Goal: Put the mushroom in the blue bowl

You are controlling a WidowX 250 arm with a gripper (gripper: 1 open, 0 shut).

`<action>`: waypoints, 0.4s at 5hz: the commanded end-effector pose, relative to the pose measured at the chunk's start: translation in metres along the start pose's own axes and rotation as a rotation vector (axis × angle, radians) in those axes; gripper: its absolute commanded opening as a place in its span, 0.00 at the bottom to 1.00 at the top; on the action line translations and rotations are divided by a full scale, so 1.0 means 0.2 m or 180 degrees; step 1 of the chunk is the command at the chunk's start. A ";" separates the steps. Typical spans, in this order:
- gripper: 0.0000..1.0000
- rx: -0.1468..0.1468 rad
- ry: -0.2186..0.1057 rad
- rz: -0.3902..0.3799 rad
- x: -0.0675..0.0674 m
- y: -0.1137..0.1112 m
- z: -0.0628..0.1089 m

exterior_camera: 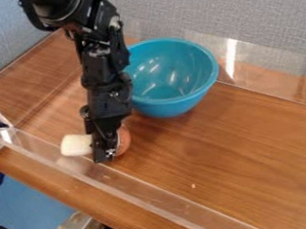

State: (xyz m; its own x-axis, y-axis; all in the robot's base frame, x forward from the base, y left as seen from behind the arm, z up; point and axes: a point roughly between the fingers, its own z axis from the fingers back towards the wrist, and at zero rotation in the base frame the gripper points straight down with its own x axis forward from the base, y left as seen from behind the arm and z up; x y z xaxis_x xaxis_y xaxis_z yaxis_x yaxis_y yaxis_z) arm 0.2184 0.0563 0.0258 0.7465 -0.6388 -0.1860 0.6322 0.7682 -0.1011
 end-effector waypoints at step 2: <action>0.00 0.0011 -0.0038 0.0076 -0.06 -0.05 0.16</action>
State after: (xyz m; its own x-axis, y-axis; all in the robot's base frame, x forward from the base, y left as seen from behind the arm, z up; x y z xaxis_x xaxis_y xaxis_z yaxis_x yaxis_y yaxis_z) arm 0.2039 0.0525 0.0502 0.7549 -0.6234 -0.2037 0.6117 0.7813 -0.1241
